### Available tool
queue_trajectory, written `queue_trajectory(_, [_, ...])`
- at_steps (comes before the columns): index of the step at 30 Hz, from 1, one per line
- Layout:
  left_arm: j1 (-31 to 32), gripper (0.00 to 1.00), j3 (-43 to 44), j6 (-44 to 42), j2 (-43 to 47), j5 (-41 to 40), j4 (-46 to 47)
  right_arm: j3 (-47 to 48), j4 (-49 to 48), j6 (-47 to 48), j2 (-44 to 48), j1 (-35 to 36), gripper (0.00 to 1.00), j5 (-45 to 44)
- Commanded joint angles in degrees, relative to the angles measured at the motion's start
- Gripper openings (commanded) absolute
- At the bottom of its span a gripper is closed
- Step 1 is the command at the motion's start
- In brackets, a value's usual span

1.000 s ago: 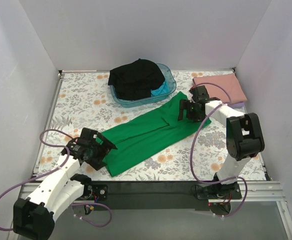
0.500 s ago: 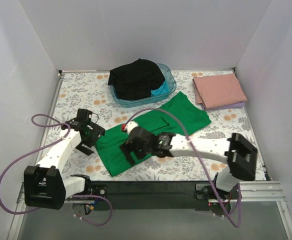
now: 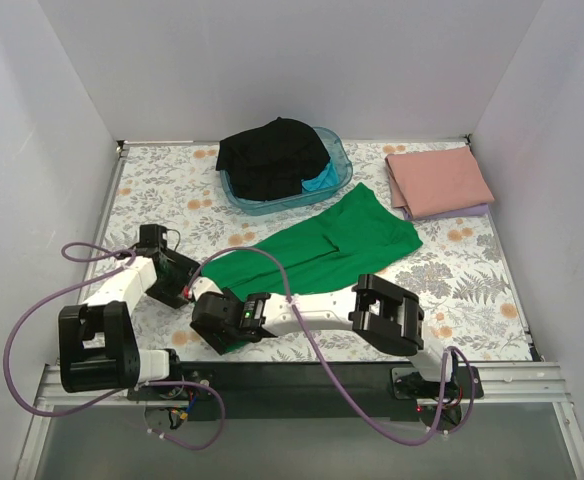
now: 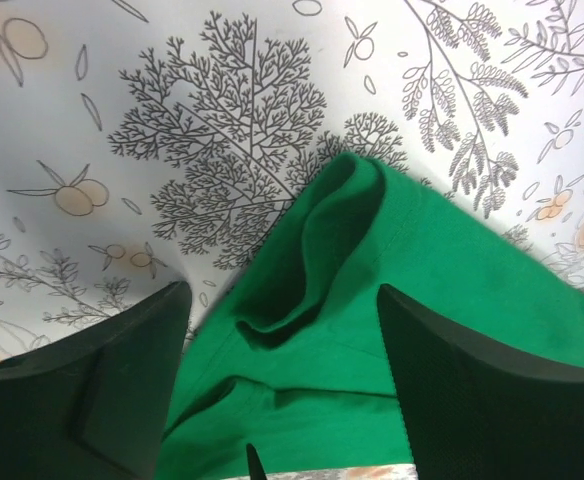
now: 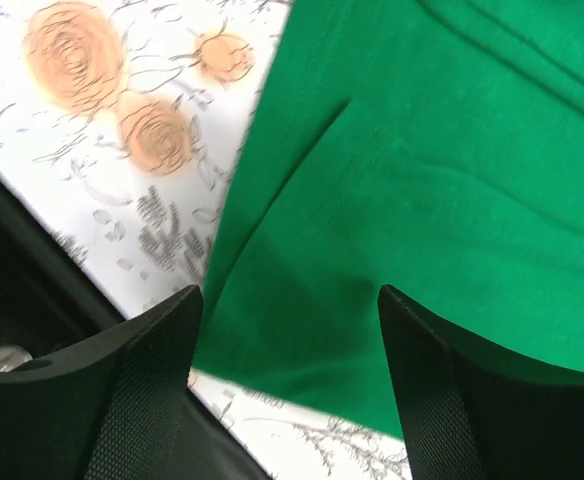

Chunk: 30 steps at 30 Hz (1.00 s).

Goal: Fold and stack the t-shirts
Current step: Fold the tshirt

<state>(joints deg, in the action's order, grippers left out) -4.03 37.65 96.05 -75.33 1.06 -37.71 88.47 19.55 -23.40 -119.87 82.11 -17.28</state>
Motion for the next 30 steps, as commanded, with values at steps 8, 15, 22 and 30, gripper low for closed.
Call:
queue_trajectory(8, [-0.19,0.51,-2.75,0.10,-7.55,0.88,4.75,4.26,0.22,1.77,-4.31,3.14,0.68,-6.54])
queue_trajectory(15, [-0.19,0.00,-5.04,0.01,-6.94,0.35,5.63,5.40,3.99,0.29,-7.04,4.29,0.34,-12.24])
queue_trajectory(22, [-0.27,0.00,-5.75,2.03,-2.81,-2.71,3.18,6.01,4.71,-0.16,-7.13,5.17,0.07,-10.59])
queue_trajectory(30, [-0.19,0.00,-2.59,7.91,6.60,-13.70,-9.01,11.72,4.62,2.74,-6.78,6.84,0.01,-8.21])
